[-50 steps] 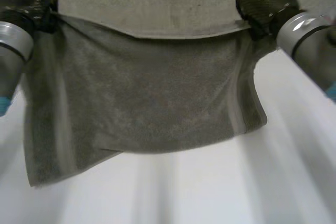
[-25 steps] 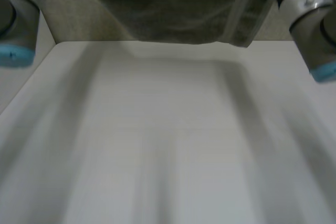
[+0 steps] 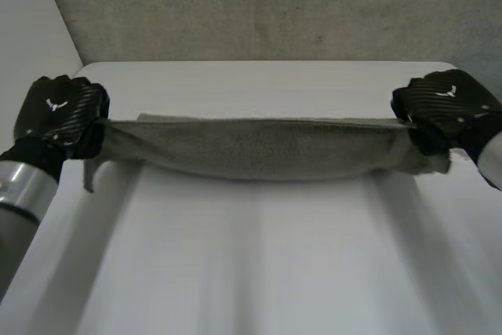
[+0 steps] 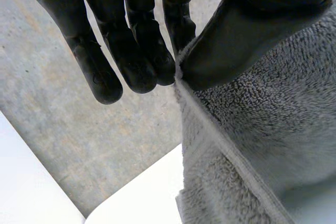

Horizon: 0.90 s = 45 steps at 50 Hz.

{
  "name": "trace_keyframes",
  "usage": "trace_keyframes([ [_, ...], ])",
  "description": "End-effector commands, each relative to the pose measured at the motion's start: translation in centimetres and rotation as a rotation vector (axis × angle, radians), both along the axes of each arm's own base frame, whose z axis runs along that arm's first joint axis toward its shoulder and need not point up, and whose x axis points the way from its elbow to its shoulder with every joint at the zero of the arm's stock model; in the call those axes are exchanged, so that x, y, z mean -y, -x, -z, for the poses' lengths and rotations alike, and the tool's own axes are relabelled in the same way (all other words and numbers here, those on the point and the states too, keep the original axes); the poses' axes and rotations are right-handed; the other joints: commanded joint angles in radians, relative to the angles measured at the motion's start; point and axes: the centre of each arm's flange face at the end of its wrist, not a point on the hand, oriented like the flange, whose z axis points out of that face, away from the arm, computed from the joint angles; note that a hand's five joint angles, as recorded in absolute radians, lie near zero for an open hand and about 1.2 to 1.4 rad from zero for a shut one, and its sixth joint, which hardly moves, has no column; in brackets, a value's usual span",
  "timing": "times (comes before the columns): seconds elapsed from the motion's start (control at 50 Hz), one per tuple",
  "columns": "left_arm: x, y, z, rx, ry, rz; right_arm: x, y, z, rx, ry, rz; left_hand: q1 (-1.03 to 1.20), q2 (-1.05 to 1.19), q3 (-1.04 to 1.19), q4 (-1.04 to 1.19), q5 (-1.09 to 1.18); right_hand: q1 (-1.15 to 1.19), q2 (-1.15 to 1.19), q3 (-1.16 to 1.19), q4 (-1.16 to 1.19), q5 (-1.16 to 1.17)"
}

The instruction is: Fold the towel.

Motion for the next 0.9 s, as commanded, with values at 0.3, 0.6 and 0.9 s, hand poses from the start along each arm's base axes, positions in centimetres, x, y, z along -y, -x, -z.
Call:
trace_keyframes([
  [0.3, 1.9, 0.1, -2.6, 0.003, 0.088, 0.042, 1.8, 0.8, -1.7, -0.045, -0.003, 0.031, 0.076, 0.059, 0.073, 0.039, 0.065, 0.058, 0.069, 0.066, 0.063, 0.053],
  [0.6, 10.0, 3.3, 5.7, 0.097, -0.085, 0.100, 7.9, 0.2, 8.0, -0.204, -0.167, 0.068, 0.076, 0.059, 0.073, 0.039, 0.065, 0.058, 0.069, 0.066, 0.063, 0.053],
  [0.9, 13.8, 4.4, 9.7, 0.186, -0.088, 0.101, 11.1, -0.9, 11.2, -0.153, -0.084, 0.076, 0.076, 0.059, 0.073, 0.039, 0.065, 0.058, 0.069, 0.066, 0.063, 0.053],
])
